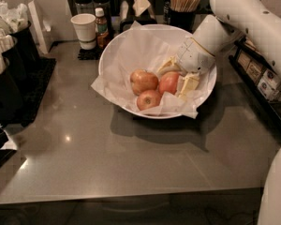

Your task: Pick apple from white bowl

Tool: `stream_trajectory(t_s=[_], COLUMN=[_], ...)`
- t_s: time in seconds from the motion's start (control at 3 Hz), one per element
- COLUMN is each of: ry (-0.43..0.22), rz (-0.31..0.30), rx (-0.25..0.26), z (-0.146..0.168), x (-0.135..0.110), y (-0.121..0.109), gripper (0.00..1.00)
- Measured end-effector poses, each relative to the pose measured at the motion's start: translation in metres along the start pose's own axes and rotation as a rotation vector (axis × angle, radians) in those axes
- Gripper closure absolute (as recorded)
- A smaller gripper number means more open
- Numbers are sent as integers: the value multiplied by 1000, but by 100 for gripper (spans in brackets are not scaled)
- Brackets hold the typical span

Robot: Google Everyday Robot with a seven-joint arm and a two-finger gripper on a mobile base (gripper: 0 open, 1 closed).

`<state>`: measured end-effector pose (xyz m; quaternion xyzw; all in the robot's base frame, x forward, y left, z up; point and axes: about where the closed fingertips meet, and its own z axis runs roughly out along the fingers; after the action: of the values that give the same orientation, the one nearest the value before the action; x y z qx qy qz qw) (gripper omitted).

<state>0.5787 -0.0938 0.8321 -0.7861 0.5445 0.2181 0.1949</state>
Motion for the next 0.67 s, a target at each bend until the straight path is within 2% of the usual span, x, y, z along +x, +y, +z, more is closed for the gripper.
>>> stream_trajectory(t_s=[0.67], ry=[13], rz=[10], rx=[19], z=[-3], x=[1], y=[1], gripper=[82])
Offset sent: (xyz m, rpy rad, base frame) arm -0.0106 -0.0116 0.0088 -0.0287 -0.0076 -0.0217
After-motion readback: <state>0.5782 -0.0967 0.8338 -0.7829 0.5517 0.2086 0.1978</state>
